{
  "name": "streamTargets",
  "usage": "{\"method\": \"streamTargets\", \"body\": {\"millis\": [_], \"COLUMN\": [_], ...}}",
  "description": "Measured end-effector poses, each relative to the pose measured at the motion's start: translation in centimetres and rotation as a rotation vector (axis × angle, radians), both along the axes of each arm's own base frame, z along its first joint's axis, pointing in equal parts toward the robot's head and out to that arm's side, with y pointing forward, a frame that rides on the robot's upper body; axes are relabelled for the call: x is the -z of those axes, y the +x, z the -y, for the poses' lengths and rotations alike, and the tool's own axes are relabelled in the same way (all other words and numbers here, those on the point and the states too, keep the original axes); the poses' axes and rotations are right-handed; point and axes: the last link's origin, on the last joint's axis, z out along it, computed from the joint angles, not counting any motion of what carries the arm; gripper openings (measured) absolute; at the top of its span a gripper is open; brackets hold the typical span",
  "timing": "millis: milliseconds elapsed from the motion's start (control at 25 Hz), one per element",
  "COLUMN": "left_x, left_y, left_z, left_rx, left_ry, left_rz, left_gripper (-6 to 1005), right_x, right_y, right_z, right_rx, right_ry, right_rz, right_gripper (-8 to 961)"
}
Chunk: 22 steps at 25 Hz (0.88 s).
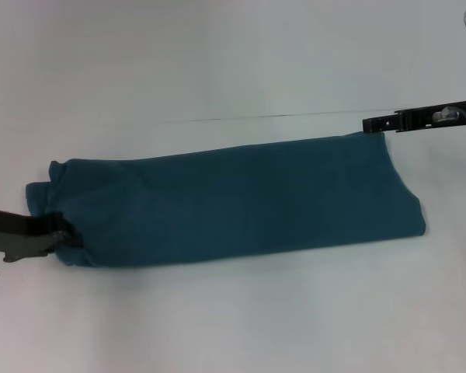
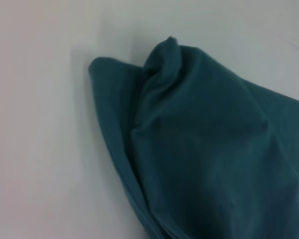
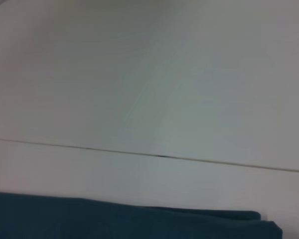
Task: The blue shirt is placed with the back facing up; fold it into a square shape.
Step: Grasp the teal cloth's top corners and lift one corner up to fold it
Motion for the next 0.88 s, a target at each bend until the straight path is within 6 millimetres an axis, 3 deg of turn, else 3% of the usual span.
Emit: {"method": "streamTargets", "body": {"millis": [280,480,720,800,880], "left_x": [-0.7,-1.6,-3.2,-3.2,-4.5], "left_y": [2.3,4.2,7.3,7.3,9.4], "left_z": [-0.9,-1.8,-3.4,-3.4,-4.4], "left_rx": [0.078,0.125,0.189,0.189,0.229], "left_ry": [-0.027,-0.045,-0.048,-0.048,-0.038], "left_rz": [0.021,0.021,0.056,0.056,0.098], "left_gripper": [181,163,155,155,154], "right_x": [0.9,2.2,4.0,4.7,5.6], "right_y": [-0.2,-0.2,0.3,0.5,0.6], "right_z": [0.4,0.5,0.7,0.6,0.7], "right_rx": [-0.074,-0.129,-0.210,-0.243,-0.277], "right_ry": [0.016,0.044,0.058,0.067,0.073], "right_rz": [0.010,0.004,-0.030,-0.021,-0.013], "right_gripper": [827,587,450,404,358]}}
